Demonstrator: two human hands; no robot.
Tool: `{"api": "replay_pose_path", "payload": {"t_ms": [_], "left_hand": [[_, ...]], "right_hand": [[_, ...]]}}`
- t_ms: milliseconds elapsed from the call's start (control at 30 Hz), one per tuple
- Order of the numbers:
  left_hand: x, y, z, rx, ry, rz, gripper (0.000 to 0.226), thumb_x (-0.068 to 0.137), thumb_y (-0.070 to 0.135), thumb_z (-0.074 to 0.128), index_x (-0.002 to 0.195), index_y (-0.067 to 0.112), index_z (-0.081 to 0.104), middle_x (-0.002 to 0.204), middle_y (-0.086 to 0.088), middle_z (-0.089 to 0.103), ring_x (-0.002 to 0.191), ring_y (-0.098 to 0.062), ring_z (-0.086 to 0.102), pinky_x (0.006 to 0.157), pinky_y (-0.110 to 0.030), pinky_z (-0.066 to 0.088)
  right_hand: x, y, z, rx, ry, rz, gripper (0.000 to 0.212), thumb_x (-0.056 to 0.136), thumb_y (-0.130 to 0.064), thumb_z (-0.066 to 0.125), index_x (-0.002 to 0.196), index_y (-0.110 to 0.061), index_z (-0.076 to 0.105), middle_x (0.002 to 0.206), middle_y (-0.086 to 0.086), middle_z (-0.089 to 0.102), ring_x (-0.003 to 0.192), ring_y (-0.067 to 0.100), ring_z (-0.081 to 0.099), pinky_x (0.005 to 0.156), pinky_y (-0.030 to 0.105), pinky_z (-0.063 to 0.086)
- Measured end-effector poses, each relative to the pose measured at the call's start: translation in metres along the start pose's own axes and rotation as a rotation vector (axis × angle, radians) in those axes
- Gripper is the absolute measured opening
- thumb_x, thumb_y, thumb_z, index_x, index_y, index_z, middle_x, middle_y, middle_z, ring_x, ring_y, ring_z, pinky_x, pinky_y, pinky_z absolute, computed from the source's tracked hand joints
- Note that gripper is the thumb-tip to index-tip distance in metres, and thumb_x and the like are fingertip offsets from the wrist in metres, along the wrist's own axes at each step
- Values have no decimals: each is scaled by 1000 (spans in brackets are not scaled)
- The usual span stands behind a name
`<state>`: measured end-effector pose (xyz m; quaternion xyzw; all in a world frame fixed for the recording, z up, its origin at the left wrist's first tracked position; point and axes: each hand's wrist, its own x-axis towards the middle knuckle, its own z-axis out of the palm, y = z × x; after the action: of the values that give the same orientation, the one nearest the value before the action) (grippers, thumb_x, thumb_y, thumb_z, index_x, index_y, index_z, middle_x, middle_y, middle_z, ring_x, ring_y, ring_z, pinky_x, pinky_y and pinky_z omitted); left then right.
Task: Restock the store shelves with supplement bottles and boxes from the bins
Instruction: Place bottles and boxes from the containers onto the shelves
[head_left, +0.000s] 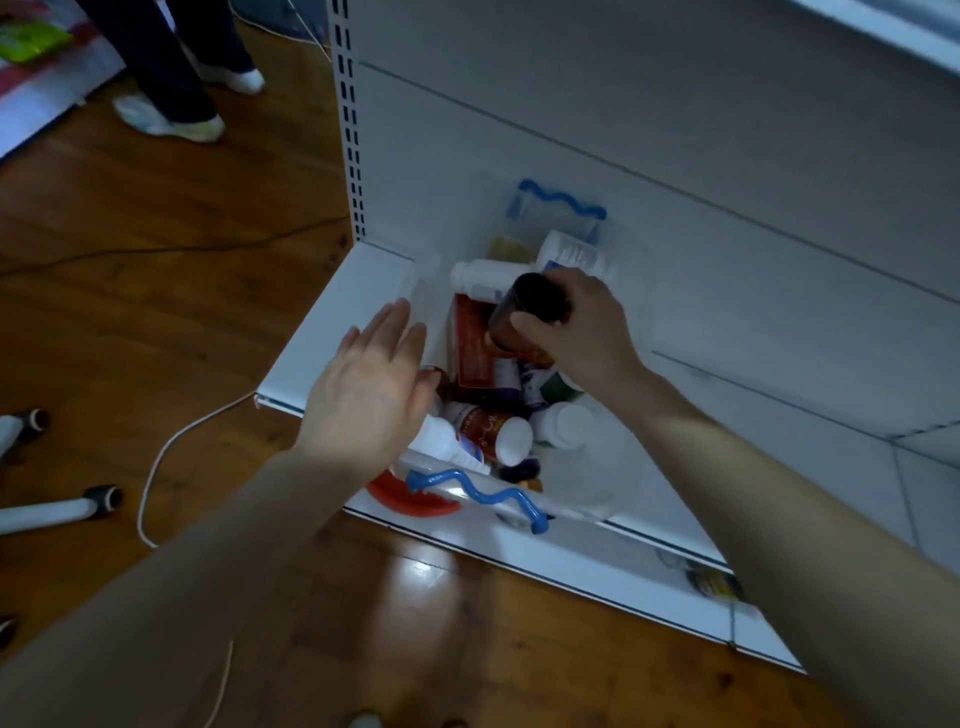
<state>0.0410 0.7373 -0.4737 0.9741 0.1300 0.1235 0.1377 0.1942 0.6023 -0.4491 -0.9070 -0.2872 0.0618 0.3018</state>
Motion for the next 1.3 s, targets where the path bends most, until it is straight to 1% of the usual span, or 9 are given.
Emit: {"api": "replay_pose_path", "payload": {"t_ms": [133,233,467,600,767,900,1033,1133,1300], "left_hand": [[3,20,-5,-99,-82,11,46,83,20,66,122,-3,55,130,-24,52,112,-43,54,90,-50,46],[11,40,1,-206,-230,54,47,85,35,61,122,7,52,119,-14,56,104,-33,55,80,-40,50],[41,55,46,20,-696,104,65,80,51,62,130,14,41,124,-8,51,110,-24,50,92,-40,43],[50,60,59,98,-876,155,78,74,48,71,137,19,35,133,-5,47,119,-22,47,96,-34,41],[55,59,67,46,-972,171,59,71,31,77,121,21,48,120,-3,55,110,-21,52,93,-38,44],[53,60,62,-21,-902,91,53,73,29,76,117,17,49,118,-4,56,105,-21,55,87,-35,48],[54,59,45,-270,-730,-127,33,74,24,75,93,16,49,98,-3,56,84,-16,57,56,-24,47],[53,61,23,-244,-538,-132,48,75,31,73,110,10,46,100,-1,49,91,-16,50,65,-24,35],[29,72,-24,-454,-204,-131,58,70,32,76,116,7,53,111,-11,59,100,-26,56,70,-24,38]], "right_hand": [[-37,13,-42,76,82,63,44,79,-23,71,119,-10,55,103,1,52,104,21,53,85,20,38],[-54,25,-58,134,128,128,48,78,-22,72,121,-11,54,105,-2,48,102,17,53,86,21,42],[-67,38,-66,200,180,153,48,77,-20,72,120,-11,53,105,-4,47,104,17,53,83,18,41],[-71,38,-62,237,173,146,49,77,-20,73,121,-11,53,105,-2,45,98,13,51,86,20,42],[-74,41,-57,259,159,168,49,77,-20,73,121,-12,53,103,-4,44,103,17,53,92,27,45],[-76,40,-54,260,155,167,50,76,-20,74,121,-12,53,102,-4,44,107,21,53,95,34,45],[-81,37,-54,280,159,207,56,77,-22,72,127,-21,49,106,-5,45,108,15,52,96,27,44],[-88,30,-59,308,197,237,56,77,-21,69,129,-27,49,107,-5,46,106,12,52,95,21,41],[-108,14,-64,361,280,317,53,75,-19,70,125,-25,54,107,-2,48,108,16,52,91,15,38]]}}
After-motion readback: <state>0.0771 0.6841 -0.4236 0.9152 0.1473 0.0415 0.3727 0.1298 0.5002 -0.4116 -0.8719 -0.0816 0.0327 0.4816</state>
